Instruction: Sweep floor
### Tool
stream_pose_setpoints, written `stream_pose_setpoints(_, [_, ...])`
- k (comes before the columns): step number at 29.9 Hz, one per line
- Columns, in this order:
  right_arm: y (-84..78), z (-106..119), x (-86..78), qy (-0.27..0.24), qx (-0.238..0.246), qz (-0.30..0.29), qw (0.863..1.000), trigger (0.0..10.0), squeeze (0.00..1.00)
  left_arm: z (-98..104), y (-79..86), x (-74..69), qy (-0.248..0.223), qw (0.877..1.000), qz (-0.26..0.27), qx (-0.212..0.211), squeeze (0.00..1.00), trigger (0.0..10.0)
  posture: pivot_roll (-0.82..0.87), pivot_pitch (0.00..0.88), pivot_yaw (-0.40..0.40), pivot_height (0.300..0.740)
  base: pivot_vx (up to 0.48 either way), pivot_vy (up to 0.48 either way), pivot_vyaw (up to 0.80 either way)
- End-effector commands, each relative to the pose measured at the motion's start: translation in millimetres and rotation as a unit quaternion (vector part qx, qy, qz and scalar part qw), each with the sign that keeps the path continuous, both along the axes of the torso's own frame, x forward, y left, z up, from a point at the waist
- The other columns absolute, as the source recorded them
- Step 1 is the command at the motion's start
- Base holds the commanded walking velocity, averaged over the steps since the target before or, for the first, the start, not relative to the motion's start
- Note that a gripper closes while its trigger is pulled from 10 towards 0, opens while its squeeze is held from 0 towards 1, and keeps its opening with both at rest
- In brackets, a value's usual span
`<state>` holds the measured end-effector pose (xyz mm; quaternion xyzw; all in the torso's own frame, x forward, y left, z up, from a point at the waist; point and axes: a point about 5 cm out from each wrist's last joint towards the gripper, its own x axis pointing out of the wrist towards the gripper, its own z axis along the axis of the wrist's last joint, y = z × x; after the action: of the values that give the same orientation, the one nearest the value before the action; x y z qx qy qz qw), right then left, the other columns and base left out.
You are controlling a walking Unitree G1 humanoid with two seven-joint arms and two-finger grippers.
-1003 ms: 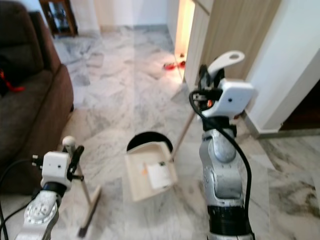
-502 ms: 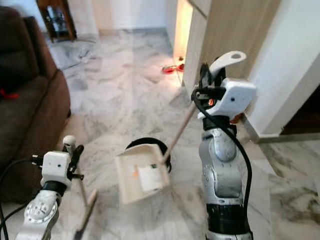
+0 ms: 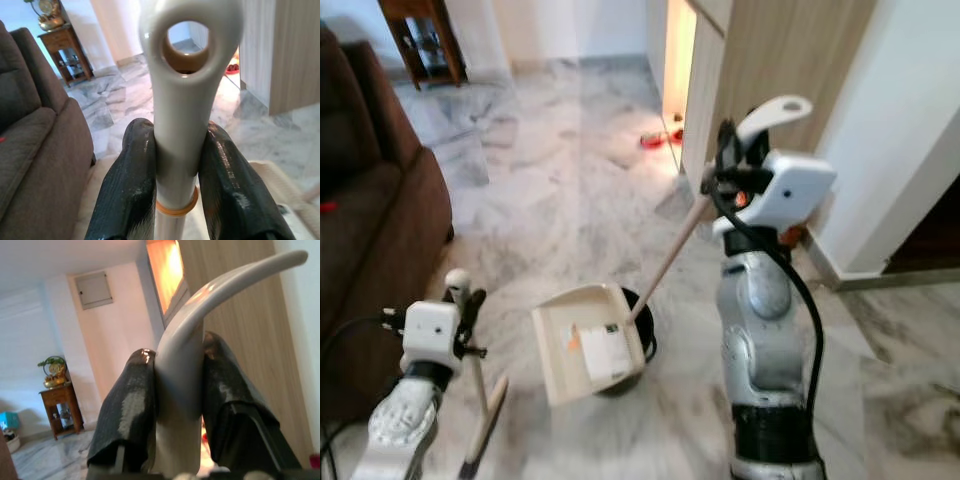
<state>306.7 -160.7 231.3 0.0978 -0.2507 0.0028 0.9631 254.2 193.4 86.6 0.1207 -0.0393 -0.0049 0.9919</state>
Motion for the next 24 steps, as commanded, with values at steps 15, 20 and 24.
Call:
stream_pose_setpoints(15, [8.8,18.3,-3.8,-0.043,0.006,0.02,0.999,10.0,0.0,7.4,3.7,1.1,-0.019,1.0,0.002,0.014,0.0,10.0,0.02,0.0,0.014,0.74,0.278,0.0,0.0])
stream_pose_setpoints(20, [9.3,17.8,-4.3,-0.043,0.006,0.023,0.999,10.0,0.0,6.7,3.4,0.5,-0.018,1.0,-0.001,0.014,0.0,10.0,0.01,0.0,0.017,0.74,0.277,0.0,0.0])
stream_pose_setpoints(24, [9.5,17.9,-4.5,-0.043,0.008,0.025,0.999,10.0,0.0,6.5,3.0,0.2,-0.019,1.0,-0.001,0.014,0.0,10.0,0.01,0.0,0.017,0.74,0.276,0.0,0.0])
